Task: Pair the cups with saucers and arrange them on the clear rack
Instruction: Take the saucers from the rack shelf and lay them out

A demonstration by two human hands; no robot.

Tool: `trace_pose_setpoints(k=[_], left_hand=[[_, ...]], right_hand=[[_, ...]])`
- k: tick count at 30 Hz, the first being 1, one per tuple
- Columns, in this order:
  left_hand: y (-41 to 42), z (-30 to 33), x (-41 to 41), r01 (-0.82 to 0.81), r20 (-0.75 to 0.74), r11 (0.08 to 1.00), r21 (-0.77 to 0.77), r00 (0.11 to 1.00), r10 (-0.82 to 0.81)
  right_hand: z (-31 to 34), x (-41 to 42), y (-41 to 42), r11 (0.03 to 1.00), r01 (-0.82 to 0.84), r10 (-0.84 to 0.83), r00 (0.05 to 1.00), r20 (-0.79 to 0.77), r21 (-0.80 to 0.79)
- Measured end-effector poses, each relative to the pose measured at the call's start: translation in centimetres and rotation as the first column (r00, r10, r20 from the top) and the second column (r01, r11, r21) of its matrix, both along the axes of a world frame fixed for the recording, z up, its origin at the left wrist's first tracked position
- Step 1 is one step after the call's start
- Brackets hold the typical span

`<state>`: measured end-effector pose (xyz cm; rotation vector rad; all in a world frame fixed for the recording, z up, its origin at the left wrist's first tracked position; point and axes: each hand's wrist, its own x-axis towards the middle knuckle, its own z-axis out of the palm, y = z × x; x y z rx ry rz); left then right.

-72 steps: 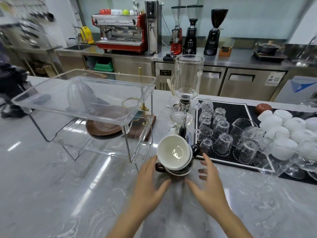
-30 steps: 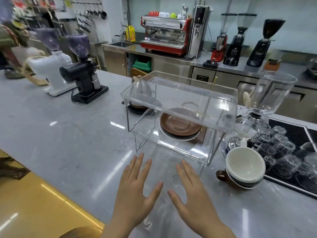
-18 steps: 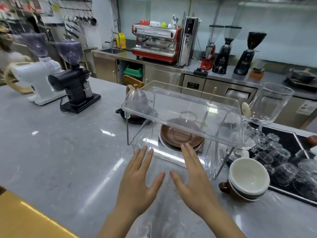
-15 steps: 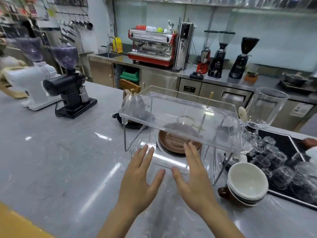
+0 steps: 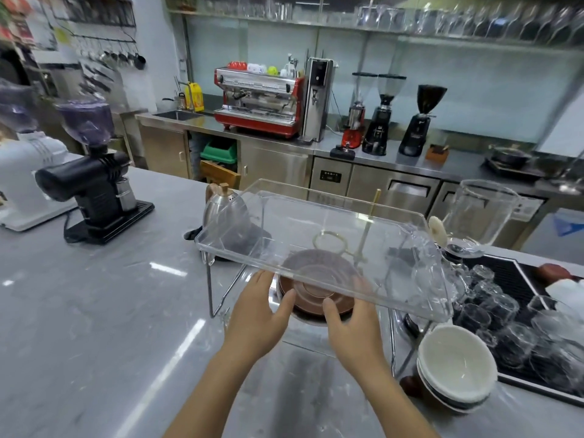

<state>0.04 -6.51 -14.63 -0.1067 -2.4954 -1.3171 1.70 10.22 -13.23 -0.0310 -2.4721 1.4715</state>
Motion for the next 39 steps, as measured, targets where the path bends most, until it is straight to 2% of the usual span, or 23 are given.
trace_pose_setpoints(k=[5, 10, 14, 21, 24, 29, 32, 39], left_hand=[[0.0, -0.3, -2.0, -0.026, 0.062, 0.992, 0.126, 0.998, 0.018], [0.4, 0.4, -3.0, -0.075, 0.122, 0.989, 0.126, 0.991, 0.06], [0.6, 1.4, -3.3, -0.048, 0.115, 0.978, 0.203, 0.993, 0.025], [0.8, 0.8, -3.8, -0.081, 0.252, 0.929, 0.36, 0.968, -0.013], [1.1, 0.8, -4.0, -0.074, 0.244, 0.919, 0.388, 0.97, -0.025], [1.5, 0.7, -3.7, -0.049, 0.135, 0.933, 0.357, 0.991, 0.001], [1.4, 0.5, -3.5, -0.067, 0.133, 0.952, 0.299, 0.991, 0.028], [0.9, 0.3, -1.7, -0.181, 0.13, 0.942, 0.283, 0.98, 0.149]], right_hand=[[-0.4, -1.4, 0.1, 0.994, 0.074, -0.072, 0.997, 0.025, -0.075], [-1.1, -2.6, 0.3, 0.977, 0.126, -0.117, 0.991, 0.064, -0.174], [-1.3, -3.3, 0.6, 0.941, 0.148, -0.107, 0.983, 0.149, -0.305], [-1.1, -3.4, 0.8, 0.885, 0.155, -0.074, 0.978, 0.197, -0.439], [-1.2, -3.5, 0.7, 0.859, 0.167, -0.078, 0.977, 0.197, -0.483], [-1.2, -3.4, 0.2, 0.846, 0.162, -0.107, 0.985, 0.137, -0.508], [-0.7, -3.1, -0.3, 0.836, 0.146, -0.113, 0.989, 0.095, -0.529], [0.4, -1.2, -1.5, 0.849, 0.159, -0.139, 0.987, 0.078, -0.504]])
